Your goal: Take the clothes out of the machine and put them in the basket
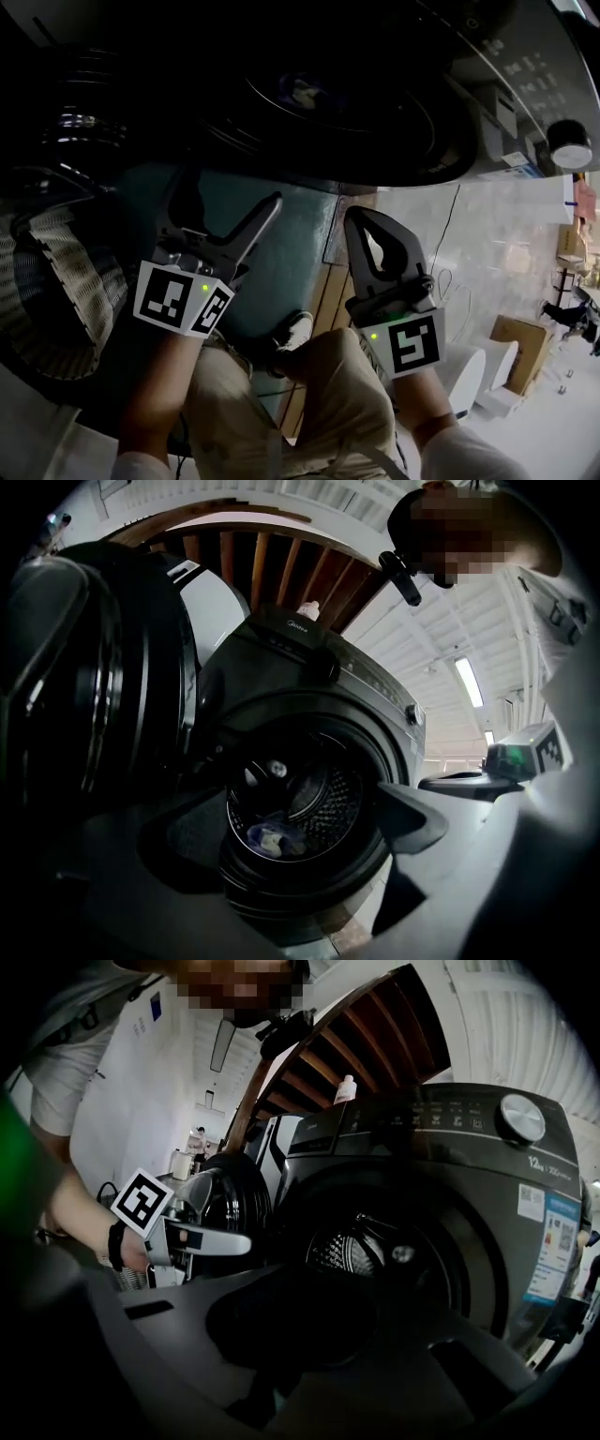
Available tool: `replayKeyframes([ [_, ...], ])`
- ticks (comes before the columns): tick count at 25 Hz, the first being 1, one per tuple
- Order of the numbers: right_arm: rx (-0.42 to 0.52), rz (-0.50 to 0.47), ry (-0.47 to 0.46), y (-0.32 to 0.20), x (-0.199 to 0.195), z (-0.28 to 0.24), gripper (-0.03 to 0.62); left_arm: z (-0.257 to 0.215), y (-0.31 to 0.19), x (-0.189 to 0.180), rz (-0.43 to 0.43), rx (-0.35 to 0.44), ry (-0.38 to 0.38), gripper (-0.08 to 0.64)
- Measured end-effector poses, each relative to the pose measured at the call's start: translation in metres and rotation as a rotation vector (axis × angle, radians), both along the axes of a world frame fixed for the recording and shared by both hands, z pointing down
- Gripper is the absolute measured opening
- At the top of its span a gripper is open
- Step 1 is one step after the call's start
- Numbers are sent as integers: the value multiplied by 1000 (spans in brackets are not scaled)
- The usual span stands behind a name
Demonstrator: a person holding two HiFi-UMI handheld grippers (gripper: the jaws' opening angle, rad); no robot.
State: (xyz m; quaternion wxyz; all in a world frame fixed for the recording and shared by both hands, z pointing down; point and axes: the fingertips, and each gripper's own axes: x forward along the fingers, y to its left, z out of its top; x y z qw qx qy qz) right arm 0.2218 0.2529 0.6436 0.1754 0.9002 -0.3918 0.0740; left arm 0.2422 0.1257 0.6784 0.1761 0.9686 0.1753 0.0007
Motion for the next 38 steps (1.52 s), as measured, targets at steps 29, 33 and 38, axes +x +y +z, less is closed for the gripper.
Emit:
replayKeyframes([
  [29,144,135,193,101,51,138,12,92,118,206,385,205,59,479],
  [33,147,141,194,113,49,140,12,104,119,250,395,330,-16,479],
  [38,171,163,182,121,49,148,12,118,143,282,490,486,-64,480],
])
